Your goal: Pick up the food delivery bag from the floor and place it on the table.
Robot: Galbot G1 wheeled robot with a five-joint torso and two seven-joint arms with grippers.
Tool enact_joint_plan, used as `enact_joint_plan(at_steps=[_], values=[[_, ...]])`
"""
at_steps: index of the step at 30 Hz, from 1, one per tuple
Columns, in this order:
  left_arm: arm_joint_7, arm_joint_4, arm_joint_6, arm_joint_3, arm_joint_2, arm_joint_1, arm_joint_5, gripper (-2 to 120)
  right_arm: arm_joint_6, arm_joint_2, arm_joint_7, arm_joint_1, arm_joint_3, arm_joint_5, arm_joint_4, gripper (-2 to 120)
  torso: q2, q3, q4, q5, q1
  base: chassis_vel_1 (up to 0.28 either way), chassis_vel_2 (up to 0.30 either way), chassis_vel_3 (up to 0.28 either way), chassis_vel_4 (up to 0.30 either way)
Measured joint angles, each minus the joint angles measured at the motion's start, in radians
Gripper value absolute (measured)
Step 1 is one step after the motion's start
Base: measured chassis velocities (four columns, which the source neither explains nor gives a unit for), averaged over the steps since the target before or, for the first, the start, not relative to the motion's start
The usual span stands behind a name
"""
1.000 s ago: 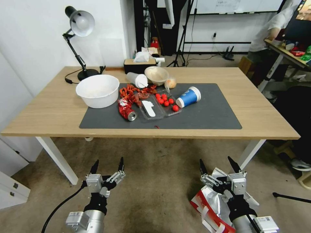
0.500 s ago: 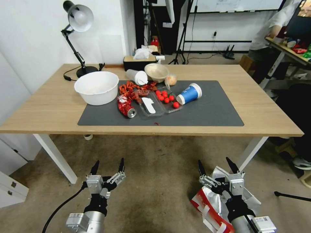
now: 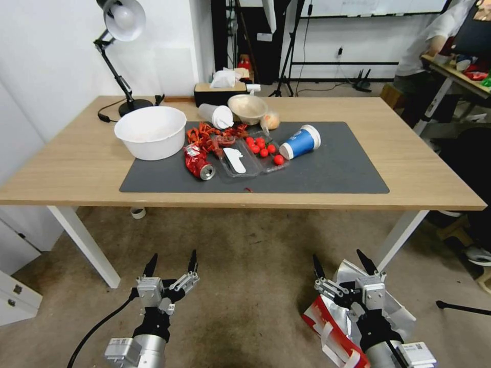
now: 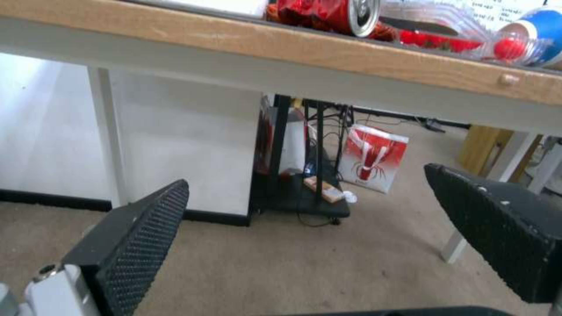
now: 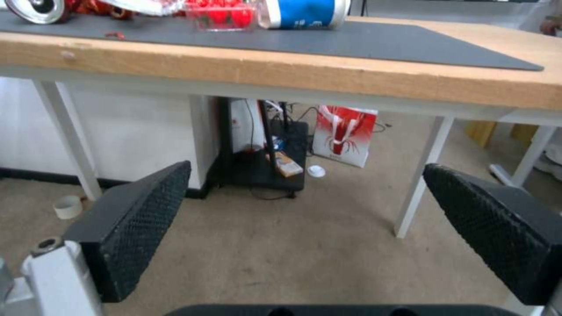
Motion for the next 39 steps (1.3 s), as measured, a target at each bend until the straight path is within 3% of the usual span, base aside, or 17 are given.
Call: enact_joint_plan(at_steps=[39], values=[[0.007,0.032,-0.009,0.006,-0.001,-0.011,0.012,100,0.0,0.0,0.001,0.001,0.014,0.002,-0.014,100,-0.167,-0.099,0.0,0.0,-0.068,0.0,0.0,0.0,0.0]])
